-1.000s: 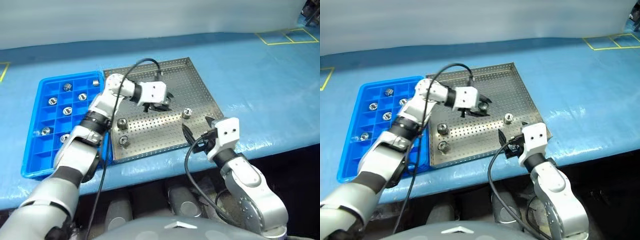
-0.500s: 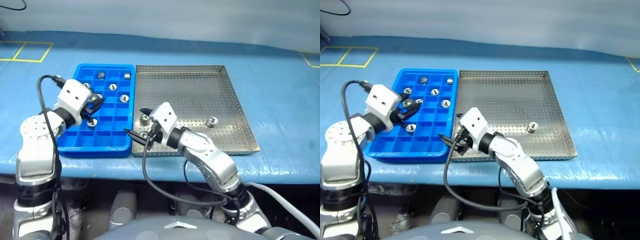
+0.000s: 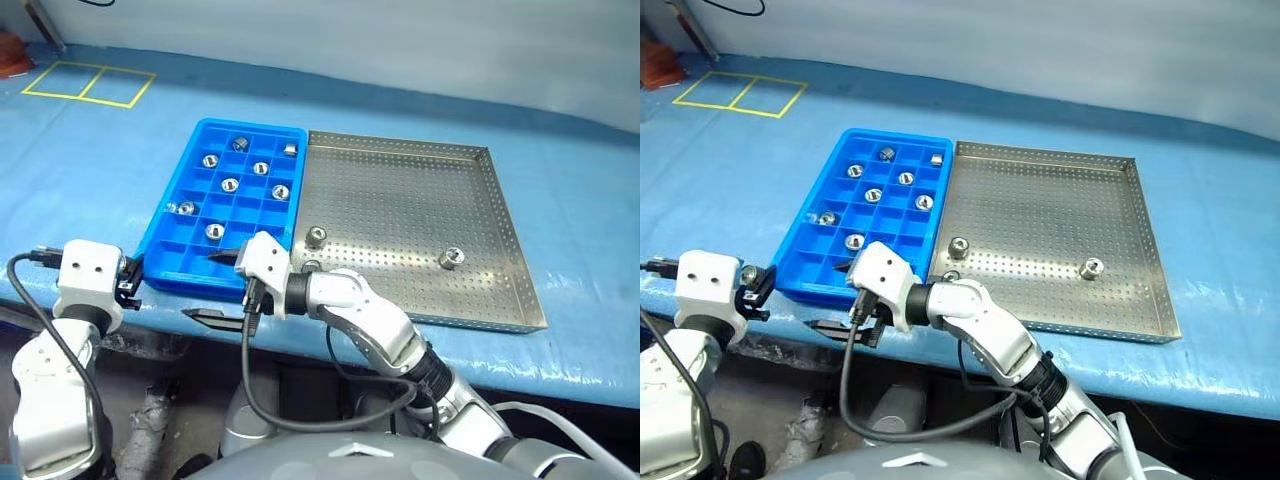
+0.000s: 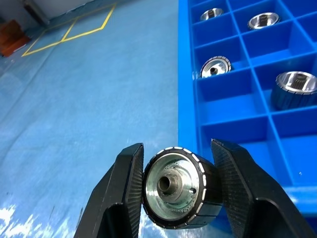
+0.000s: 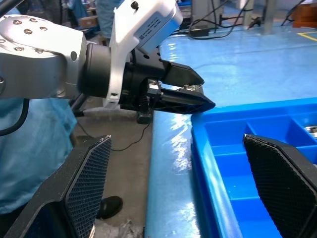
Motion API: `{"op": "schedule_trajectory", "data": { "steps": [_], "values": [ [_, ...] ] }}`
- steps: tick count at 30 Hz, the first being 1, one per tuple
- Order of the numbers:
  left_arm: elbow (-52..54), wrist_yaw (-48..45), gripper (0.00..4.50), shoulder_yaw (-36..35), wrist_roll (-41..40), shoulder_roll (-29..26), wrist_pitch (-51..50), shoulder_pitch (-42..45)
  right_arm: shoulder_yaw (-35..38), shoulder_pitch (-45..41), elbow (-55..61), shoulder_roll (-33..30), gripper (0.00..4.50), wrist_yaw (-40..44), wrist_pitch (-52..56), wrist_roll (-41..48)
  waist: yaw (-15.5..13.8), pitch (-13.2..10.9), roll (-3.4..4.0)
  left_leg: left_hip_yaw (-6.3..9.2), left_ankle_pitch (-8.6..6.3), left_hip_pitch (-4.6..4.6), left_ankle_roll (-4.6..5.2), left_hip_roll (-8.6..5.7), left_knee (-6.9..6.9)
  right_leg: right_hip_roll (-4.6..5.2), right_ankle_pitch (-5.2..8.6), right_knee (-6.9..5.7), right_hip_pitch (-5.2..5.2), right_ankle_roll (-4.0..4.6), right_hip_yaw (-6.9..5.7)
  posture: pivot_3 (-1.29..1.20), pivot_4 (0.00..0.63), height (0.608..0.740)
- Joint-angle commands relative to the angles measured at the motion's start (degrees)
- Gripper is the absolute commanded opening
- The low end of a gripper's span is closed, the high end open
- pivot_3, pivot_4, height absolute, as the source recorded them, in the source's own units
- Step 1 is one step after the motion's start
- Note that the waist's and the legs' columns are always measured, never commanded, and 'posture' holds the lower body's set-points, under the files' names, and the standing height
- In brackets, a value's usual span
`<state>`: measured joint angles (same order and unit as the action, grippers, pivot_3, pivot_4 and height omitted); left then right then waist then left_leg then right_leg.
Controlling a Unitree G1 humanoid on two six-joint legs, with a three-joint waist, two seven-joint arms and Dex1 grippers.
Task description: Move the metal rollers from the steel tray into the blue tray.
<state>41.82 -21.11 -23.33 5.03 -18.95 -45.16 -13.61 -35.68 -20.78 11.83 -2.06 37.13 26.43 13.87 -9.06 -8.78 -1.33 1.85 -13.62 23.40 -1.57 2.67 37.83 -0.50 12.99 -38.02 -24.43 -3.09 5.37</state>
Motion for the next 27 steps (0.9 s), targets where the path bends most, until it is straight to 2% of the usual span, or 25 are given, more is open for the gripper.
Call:
{"op": "schedule_trajectory", "data": {
  "steps": [1,11,18,27],
  "values": [
    [2.24,3.01,1.89,1.53,0.83,0.43,3.61,0.62,0.17,0.01,1.03,0.63,4.5,0.81,-1.56,0.19,-0.43,0.01,-0.01,0.0,0.0,0.01,-0.01,0.0,0.0,0.0,0.0,0.02,-0.01,0.0,0.0,0.45,0.15,0.74],
    [-0.86,2.65,1.89,4.23,-0.87,-2.93,3.73,5.36,1.57,1.45,2.19,-0.2,4.5,-1.01,-1.01,-1.05,-1.33,0.01,-0.01,-0.07,0.01,0.06,-0.05,0.0,-0.24,-0.01,0.02,0.08,-0.11,0.03,0.02,0.38,0.15,0.74],
    [-4.48,2.8,1.89,3.73,-3.06,-2.38,3.55,6.15,2.59,2.82,3.3,-0.29,4.5,-2.58,-0.59,-1.35,-0.47,0.01,-0.01,-0.05,0.01,0.08,-0.05,0.01,-0.3,-0.01,0.03,0.13,-0.12,0.06,0.0,0.35,0.15,0.74],
    [-8.72,2.41,1.89,8.13,-2.59,-4.5,4.72,6.59,3.64,4.02,4.5,-0.48,4.5,-4.19,-0.07,-1.77,1.17,0.0,0.0,-0.06,0.01,0.08,-0.06,0.01,-0.31,0.0,0.04,0.14,-0.11,0.07,0.0,0.31,0.15,0.74]
  ]
}}
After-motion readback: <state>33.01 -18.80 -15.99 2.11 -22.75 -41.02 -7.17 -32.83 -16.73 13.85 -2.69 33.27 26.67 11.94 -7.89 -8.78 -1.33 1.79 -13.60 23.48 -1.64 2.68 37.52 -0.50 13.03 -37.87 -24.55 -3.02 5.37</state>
